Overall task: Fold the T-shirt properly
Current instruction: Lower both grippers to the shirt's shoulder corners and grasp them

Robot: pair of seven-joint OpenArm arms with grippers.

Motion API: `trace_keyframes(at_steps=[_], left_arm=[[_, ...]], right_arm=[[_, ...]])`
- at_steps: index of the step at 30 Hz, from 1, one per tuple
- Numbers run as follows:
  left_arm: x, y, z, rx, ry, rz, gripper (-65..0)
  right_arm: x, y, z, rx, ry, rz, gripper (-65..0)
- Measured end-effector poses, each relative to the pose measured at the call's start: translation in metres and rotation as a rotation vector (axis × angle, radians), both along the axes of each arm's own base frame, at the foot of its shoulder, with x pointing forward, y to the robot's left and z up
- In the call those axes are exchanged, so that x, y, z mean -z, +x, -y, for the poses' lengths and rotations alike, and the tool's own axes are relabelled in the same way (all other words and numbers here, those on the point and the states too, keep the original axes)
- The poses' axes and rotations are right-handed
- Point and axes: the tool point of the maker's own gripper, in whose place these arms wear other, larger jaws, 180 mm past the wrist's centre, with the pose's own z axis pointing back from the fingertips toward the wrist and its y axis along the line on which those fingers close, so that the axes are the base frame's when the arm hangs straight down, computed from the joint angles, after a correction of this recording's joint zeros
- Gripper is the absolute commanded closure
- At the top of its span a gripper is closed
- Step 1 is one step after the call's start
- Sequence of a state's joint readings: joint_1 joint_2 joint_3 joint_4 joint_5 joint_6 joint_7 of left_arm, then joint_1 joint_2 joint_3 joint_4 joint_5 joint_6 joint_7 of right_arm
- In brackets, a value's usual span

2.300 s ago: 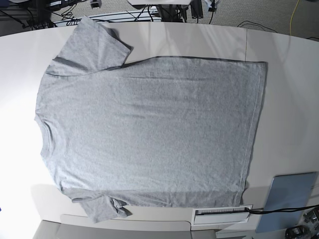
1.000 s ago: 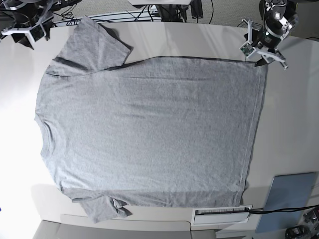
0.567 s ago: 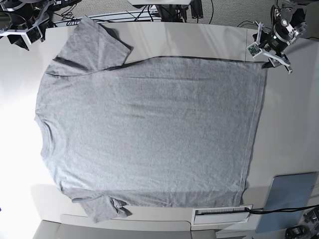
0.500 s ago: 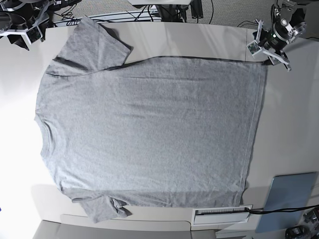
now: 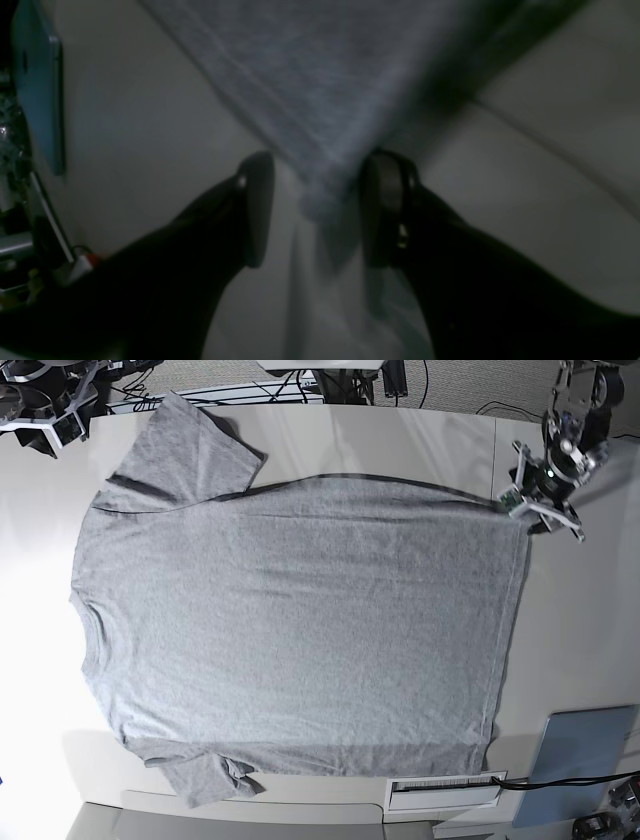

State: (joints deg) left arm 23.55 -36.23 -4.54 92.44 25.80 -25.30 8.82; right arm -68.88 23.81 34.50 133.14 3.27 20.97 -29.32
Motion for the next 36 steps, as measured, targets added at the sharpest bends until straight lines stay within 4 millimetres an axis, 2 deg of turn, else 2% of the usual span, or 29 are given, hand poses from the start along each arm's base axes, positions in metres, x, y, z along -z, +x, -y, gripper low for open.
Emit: trace_keyframes(at_steps=[2,4,11,16,19,24,29,31,33,36], left_arm=[[0.002,0.002,-0.002,0.004,-0.005,-0.013,-28.7],[0.003,0.000,0.001,0.023,-0.014,-0.033,-24.8],[0.010,-0.016,0.017,0.156,-0.053,-0.101,0.0],[0.010,-0.017,0.019,0.160,-0.061,-0.102,0.0],[0.010,-0.017,0.019,0.161,-0.062,-0.103,0.0],[0.010,-0.016,0.018,0.157,-0.060,-0.096,0.0],[0.009,-0.016,0.019,0.159,-0.063,-0.094,0.0],[0.009,-0.016,0.019,0.158,-0.062,-0.095,0.0],[0.009,-0.016,0.019,0.158,-0.062,-0.095,0.0],[0.009,-0.016,0.019,0.158,-0.063,-0.094,0.0]], right_arm=[[0.000,0.000,0.000,0.001,0.000,0.000,-28.6],[0.000,0.000,0.000,0.000,0.000,-0.001,-28.6],[0.007,-0.006,0.001,-0.198,-0.151,-0.128,-28.6],[0.001,0.007,0.005,-0.325,-0.264,-0.126,-28.6],[0.004,0.018,-0.002,-0.416,-0.282,-0.094,-28.6],[0.039,0.022,0.013,-0.453,-0.362,-0.168,-28.6],[0.083,0.020,-0.004,-0.536,-0.329,-0.238,-28.6],[0.096,0.019,-0.003,-0.528,-0.341,-0.278,-28.6],[0.102,0.024,-0.006,-0.527,-0.343,-0.276,-28.6],[0.106,0.032,-0.021,-0.553,-0.312,-0.252,-28.6]])
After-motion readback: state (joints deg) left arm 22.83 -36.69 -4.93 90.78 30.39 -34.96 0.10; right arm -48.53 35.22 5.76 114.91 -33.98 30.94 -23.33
